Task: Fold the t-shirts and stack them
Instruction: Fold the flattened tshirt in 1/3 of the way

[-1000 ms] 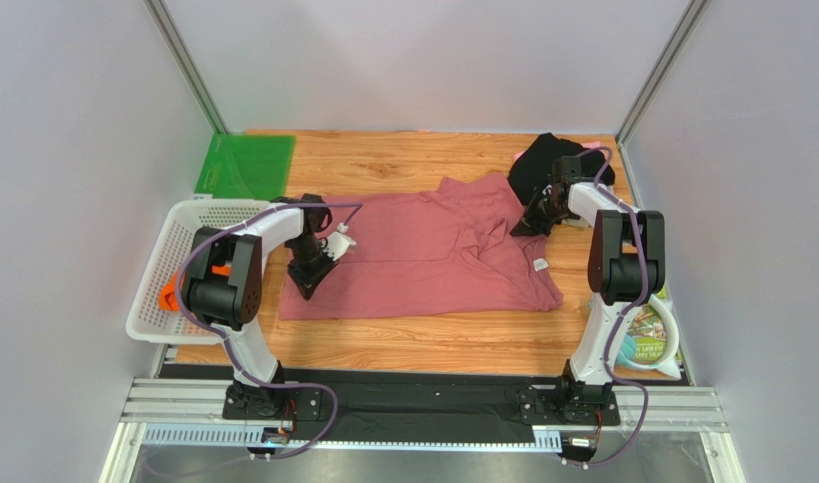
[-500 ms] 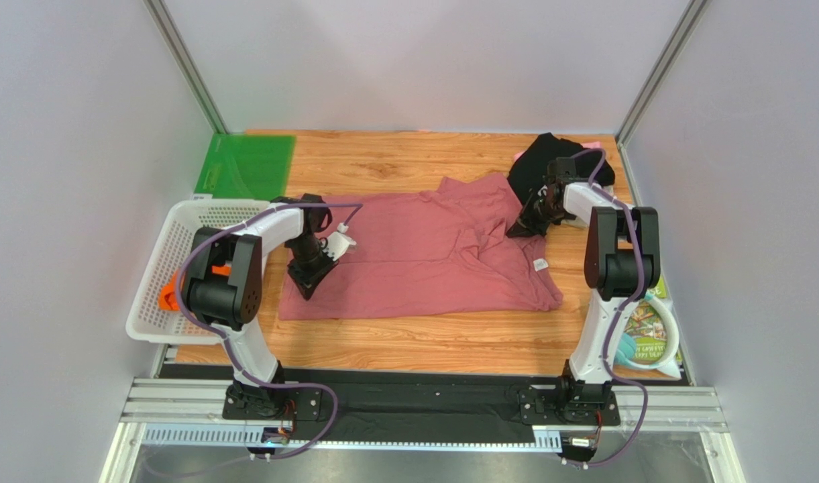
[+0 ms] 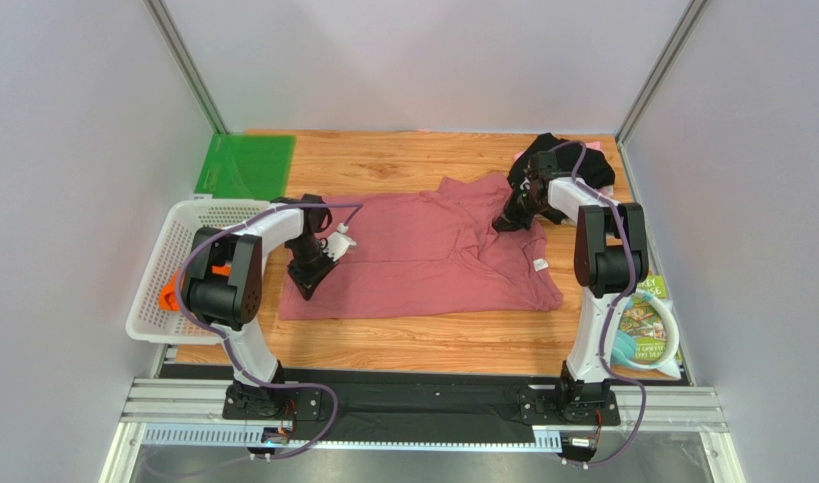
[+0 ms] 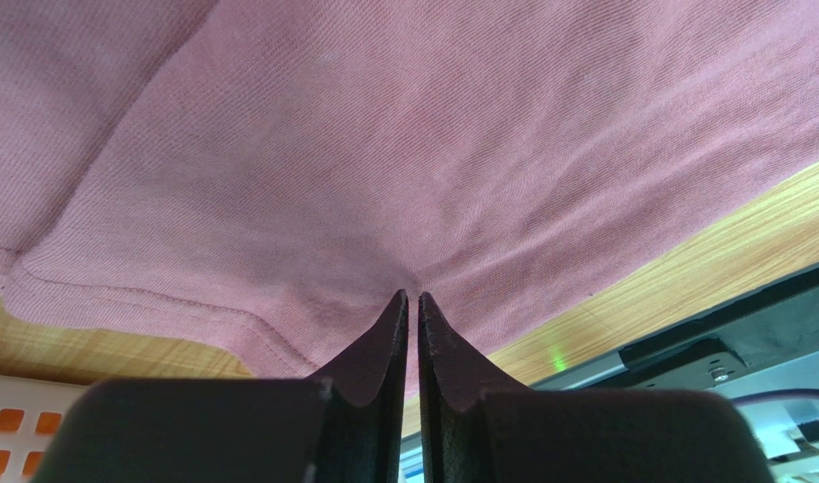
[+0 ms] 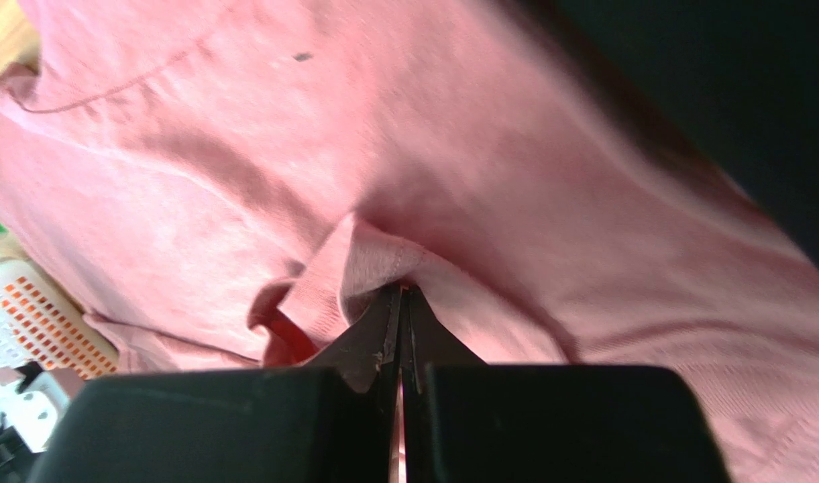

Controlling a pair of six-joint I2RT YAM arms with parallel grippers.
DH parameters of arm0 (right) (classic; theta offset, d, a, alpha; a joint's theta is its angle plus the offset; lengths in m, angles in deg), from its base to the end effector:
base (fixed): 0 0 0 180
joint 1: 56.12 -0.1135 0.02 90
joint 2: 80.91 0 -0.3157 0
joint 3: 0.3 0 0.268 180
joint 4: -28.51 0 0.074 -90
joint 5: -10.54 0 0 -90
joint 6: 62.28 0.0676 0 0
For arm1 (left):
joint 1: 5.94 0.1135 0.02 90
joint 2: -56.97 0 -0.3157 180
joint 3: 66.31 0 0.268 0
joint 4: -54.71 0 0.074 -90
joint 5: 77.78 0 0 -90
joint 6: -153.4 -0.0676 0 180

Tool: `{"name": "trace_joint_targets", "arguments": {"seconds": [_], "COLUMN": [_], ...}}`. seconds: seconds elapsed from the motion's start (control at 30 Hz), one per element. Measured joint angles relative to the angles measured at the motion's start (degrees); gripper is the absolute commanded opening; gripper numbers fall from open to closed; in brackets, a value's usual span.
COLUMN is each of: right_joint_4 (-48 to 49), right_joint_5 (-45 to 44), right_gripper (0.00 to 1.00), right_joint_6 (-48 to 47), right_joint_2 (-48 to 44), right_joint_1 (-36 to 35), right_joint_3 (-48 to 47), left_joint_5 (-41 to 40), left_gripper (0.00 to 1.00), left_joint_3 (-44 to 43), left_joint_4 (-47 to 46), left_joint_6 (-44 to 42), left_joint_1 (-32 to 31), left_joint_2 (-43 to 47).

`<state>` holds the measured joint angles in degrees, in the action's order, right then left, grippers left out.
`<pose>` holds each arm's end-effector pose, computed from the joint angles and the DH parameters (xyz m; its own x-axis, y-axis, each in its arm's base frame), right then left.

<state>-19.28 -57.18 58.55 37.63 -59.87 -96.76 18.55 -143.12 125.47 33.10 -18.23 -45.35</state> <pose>0.4635 0.0561 0.1619 -0.9023 0.4161 -0.1131 0.3164 0.8170 0.4820 0.3050 -0.0741 0.1662 -0.7378 0.6739 0.0390 0.6625 0.7339 -0.1497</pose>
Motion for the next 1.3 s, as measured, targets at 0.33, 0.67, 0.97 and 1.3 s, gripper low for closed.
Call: {"name": "trace_joint_targets", "arguments": {"seconds": [0.33, 0.67, 0.97, 1.3], "right_joint_4": [-0.5, -6.3, -6.1, -11.0], "right_joint_5": [2.2, -12.4, -8.3, -7.0], "right_gripper": [0.0, 0.06, 0.34, 0.4], "right_joint_6": [2.7, 2.6, 1.5, -2.1], "right_joint_2": [8.4, 7.7, -5.3, 4.3], "right_joint_1": [-0.3, -0.4, -6.8, -14.1], "right_joint_3": [-11.0, -15.7, -9.5, -16.1], "left_joint_5": [-0.1, -0.4, -0.2, 0.1], "left_gripper": [0.13, 0.13, 0.13, 0.13], "left_joint_3": [0.6, 0.7, 0.7, 0.9], "left_joint_4": [0.1, 0.2, 0.2, 0.2], "left_joint_6": [-0.1, -0.2, -0.2, -0.2], "left_joint_1": [0.1, 0.4, 0.4, 0.4], "left_joint_2": [0.0, 1.0, 1.0, 1.6]}}
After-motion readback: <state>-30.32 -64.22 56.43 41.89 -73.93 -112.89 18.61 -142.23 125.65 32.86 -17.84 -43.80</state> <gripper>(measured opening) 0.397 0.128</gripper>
